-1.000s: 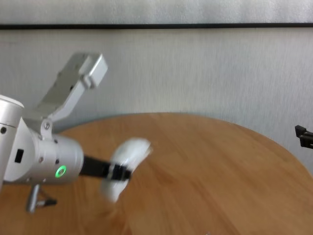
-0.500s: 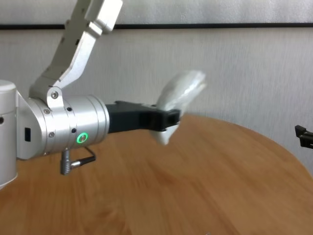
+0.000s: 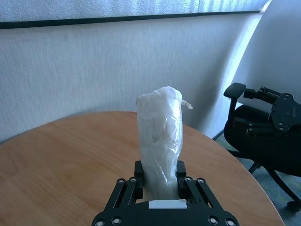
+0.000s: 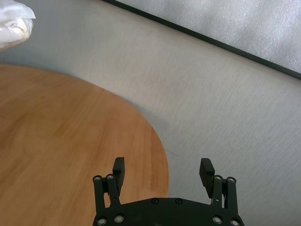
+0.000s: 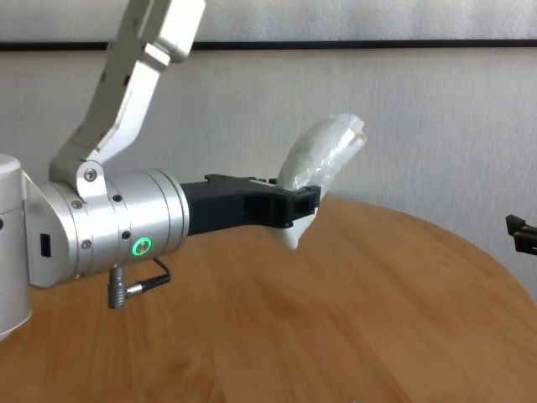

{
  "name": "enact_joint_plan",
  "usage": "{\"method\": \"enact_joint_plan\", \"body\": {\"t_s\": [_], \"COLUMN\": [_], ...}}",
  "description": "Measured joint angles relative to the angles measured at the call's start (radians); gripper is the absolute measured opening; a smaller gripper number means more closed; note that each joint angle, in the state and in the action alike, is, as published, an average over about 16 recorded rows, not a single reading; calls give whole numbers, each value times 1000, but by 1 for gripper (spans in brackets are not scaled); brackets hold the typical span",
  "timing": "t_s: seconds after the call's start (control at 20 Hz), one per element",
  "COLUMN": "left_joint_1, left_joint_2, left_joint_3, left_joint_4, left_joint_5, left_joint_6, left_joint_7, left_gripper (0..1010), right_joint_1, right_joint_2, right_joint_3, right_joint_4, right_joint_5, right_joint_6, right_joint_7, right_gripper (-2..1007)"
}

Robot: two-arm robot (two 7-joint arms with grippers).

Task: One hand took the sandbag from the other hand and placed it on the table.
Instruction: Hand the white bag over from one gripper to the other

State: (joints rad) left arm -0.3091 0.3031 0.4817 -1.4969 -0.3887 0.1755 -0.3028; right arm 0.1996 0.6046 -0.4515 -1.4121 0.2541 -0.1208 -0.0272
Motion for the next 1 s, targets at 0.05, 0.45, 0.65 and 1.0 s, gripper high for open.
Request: {"method": "enact_joint_plan", "body": {"t_s": [0.05,0.45,0.65,1.0], "left_joint_1": [1,2,3,3], "left_joint_2": [-1,-4,-4,-4], "left_joint_3": [-1,-3,-3,-3], "left_joint_4": [1,3,3,3], "left_joint_5": [1,7,6,4], "left_joint_6": [-1,10,12,13], "left_joint_7": [-1,1,0,-1], "left_gripper": [417,417,417,417], "right_joint_1": [0,2,0,-18], "right_joint_2": [0,-18,-36,-78], "right_joint_3": [0,10,22,57], "right_joint_4": [-1,-34,-65,-125], "right_joint_5": [1,46,113,319], "right_joint_6": [-2,-43,-61,-25], "right_joint_7": [3,65,131,277], "right_gripper": [1002,1002,1002,1002]}}
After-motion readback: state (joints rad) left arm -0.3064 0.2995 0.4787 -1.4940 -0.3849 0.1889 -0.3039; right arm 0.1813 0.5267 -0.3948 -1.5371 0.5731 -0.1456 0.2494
